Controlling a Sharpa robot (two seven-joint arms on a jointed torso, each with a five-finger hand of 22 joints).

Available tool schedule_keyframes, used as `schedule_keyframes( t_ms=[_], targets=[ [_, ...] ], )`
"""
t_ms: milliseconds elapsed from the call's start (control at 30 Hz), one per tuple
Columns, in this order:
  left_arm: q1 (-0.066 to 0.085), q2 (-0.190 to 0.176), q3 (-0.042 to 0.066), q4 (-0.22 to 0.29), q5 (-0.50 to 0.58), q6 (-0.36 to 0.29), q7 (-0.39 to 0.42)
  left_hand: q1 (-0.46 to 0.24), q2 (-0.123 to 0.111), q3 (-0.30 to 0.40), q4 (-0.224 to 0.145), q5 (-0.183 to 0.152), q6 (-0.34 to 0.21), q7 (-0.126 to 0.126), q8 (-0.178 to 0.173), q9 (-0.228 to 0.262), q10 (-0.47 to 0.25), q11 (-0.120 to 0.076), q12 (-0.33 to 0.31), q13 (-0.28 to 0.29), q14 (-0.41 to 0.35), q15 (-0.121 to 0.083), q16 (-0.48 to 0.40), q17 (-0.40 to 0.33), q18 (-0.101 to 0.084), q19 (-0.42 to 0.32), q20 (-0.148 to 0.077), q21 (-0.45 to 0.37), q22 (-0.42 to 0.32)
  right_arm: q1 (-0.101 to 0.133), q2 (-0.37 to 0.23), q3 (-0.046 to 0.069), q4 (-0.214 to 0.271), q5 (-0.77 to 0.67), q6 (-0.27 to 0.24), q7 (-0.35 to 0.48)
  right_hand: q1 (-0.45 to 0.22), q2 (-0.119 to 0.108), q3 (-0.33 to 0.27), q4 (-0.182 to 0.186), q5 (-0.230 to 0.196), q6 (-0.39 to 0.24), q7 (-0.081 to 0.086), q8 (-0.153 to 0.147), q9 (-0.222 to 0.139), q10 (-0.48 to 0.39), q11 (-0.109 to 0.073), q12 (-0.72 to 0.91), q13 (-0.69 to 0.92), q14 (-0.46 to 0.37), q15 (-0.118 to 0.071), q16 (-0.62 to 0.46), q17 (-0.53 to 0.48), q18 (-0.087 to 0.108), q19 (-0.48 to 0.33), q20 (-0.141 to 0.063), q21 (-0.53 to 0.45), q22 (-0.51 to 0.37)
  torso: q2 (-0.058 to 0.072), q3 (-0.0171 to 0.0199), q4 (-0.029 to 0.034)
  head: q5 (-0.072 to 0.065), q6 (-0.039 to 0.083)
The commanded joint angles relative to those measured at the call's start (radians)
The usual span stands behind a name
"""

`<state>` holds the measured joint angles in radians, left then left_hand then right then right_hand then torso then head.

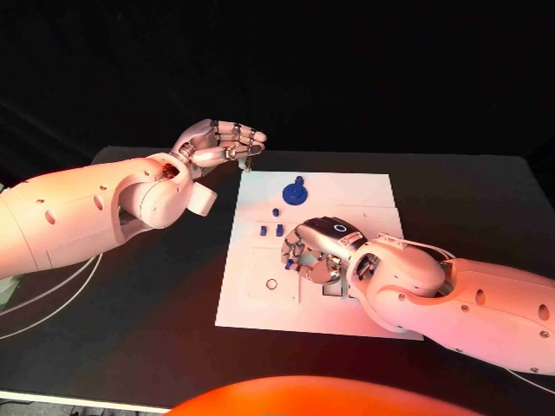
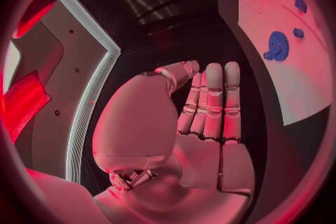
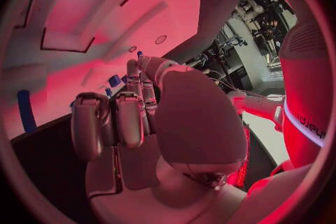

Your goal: Assemble the parts on the task board

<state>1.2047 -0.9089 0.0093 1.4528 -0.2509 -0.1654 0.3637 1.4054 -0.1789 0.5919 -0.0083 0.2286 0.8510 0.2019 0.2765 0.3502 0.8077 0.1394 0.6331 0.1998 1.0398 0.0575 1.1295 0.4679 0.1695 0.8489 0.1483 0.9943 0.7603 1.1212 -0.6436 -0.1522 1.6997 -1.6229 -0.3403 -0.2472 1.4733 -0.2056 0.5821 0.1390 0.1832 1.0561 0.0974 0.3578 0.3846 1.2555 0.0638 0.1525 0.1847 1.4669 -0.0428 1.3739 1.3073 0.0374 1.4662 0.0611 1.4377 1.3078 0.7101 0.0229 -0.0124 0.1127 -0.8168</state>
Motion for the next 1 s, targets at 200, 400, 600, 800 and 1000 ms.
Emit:
schedule_keyframes(
  t_ms=[200, 400, 600, 800, 1000],
  targets=[
    [0.001, 0.002, 0.001, 0.003, -0.007, 0.018, 0.002, -0.002, 0.007, -0.006, 0.000, 0.002, -0.005, -0.001, 0.004, 0.001, -0.007, 0.000, 0.002, -0.001, -0.006, 0.002, -0.002, -0.001, 0.015, -0.004, 0.004, -0.006, -0.001, -0.003, 0.006, 0.000, -0.009, -0.021, 0.032, -0.019, -0.006, 0.004, 0.004, -0.003, 0.003, 0.003, 0.004, 0.003, 0.002, 0.038, -0.031, -0.007, 0.001, 0.058, 0.001, 0.005, 0.030, -0.010, 0.053, 0.001, -0.003, 0.226, 0.000, 0.0008, -0.0002, -0.002, -0.003],
    [0.001, 0.001, 0.001, 0.002, -0.009, 0.019, 0.001, -0.002, 0.007, -0.006, 0.000, 0.002, -0.005, -0.001, 0.004, 0.001, -0.007, 0.000, 0.002, -0.001, -0.006, 0.002, -0.002, -0.001, 0.015, -0.004, 0.004, -0.006, -0.001, -0.005, 0.010, 0.000, -0.012, -0.029, 0.030, -0.030, -0.006, 0.004, 0.004, -0.003, 0.003, 0.003, 0.004, 0.003, 0.002, 0.038, -0.031, -0.007, 0.001, 0.058, 0.001, 0.005, 0.030, -0.010, 0.053, 0.001, -0.003, 0.226, 0.000, 0.0010, 0.0001, -0.002, -0.004],
    [0.001, 0.001, 0.001, 0.002, -0.011, 0.021, -0.001, -0.003, 0.008, -0.007, 0.000, 0.002, -0.004, -0.001, 0.005, 0.001, -0.008, -0.001, 0.002, -0.001, -0.005, 0.002, 0.000, 0.000, 0.015, -0.004, 0.005, -0.006, -0.001, -0.007, 0.013, 0.000, -0.015, -0.035, 0.010, -0.048, -0.007, 0.004, 0.006, -0.004, 0.004, 0.002, 0.005, 0.003, 0.002, 0.038, -0.030, -0.009, 0.000, 0.058, 0.002, 0.005, 0.029, -0.010, 0.053, 0.002, -0.002, 0.226, 0.000, 0.0004, 0.0006, -0.002, -0.005],
    [0.001, 0.000, 0.001, 0.002, -0.013, 0.022, -0.003, -0.003, 0.008, -0.007, 0.000, 0.002, -0.004, -0.001, 0.005, 0.001, -0.008, -0.001, 0.002, -0.001, -0.005, 0.002, 0.000, 0.000, 0.015, -0.004, 0.005, -0.006, -0.001, -0.007, 0.014, 0.000, -0.016, -0.041, 0.000, -0.060, -0.008, 0.005, 0.006, -0.005, 0.005, 0.001, 0.006, 0.002, 0.003, 0.038, -0.030, -0.010, 0.000, 0.058, 0.003, 0.006, 0.030, -0.010, 0.053, 0.002, 0.000, 0.227, 0.000, 0.0006, -0.0003, -0.002, -0.004],
    [0.001, -0.001, 0.001, 0.002, -0.016, 0.024, -0.006, -0.003, 0.008, -0.007, 0.000, 0.002, -0.004, -0.001, 0.005, 0.001, -0.008, -0.001, 0.002, -0.001, -0.005, 0.002, 0.000, 0.000, 0.015, -0.004, 0.005, -0.006, -0.001, -0.007, 0.014, 0.000, -0.016, -0.044, -0.002, -0.064, -0.008, 0.005, 0.006, -0.005, 0.005, 0.001, 0.006, 0.002, 0.003, 0.038, -0.030, -0.010, 0.000, 0.058, 0.003, 0.006, 0.030, -0.010, 0.053, 0.002, 0.000, 0.227, -0.001, 0.0002, -0.0002, -0.001, -0.004]
  ],
)
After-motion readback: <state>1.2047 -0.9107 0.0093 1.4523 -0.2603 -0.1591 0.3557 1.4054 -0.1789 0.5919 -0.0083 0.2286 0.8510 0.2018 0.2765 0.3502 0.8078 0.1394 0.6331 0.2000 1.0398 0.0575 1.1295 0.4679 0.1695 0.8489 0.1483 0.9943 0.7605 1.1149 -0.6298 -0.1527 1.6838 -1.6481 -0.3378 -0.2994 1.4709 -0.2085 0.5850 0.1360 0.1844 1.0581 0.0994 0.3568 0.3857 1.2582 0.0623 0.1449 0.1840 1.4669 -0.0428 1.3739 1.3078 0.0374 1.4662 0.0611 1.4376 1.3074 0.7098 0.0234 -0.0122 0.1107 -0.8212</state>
